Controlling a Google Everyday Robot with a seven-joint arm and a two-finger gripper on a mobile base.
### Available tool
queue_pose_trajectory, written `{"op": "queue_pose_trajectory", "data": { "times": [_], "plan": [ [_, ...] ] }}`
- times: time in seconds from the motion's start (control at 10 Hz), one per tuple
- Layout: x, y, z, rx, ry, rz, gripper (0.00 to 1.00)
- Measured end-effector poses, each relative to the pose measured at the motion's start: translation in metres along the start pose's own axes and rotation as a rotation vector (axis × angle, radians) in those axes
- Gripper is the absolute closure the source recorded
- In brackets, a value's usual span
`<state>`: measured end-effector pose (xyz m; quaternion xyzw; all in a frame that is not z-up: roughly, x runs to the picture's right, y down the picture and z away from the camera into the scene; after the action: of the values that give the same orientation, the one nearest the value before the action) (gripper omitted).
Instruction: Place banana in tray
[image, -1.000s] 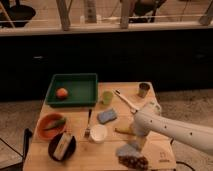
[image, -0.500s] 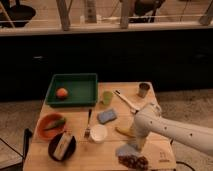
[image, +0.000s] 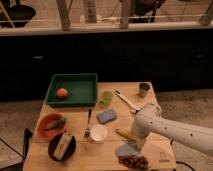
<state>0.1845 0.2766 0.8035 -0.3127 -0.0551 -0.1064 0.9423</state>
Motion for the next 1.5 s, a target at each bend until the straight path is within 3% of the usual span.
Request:
{"op": "queue_pose_trajectory", "data": {
  "times": [0.2,0.4,0.5,0.8,0.9,1.0,1.2,1.4,1.5],
  "plan": [
    [0.0,0.0,-0.002,0.0,0.0,-0.002,0.93],
    [-0.001,0.0,-0.004,0.003,0.003,-0.004,0.86],
    [-0.006,-0.001,-0.012,0.011,0.001,-0.003,0.84],
    [-0.009,-0.007,-0.05,0.041,0.014,-0.004,0.99],
    [-0.013,-0.007,-0.052,0.043,0.022,-0.011,0.99],
    [-0.017,-0.009,-0.053,0.048,0.024,-0.016,0.95],
    [-0.02,-0.014,-0.06,0.062,0.033,-0.019,0.77],
    [-0.026,-0.021,-0.079,0.074,0.043,-0.027,0.62],
    [-0.029,-0.023,-0.083,0.074,0.05,-0.028,0.63]
  ]
}}
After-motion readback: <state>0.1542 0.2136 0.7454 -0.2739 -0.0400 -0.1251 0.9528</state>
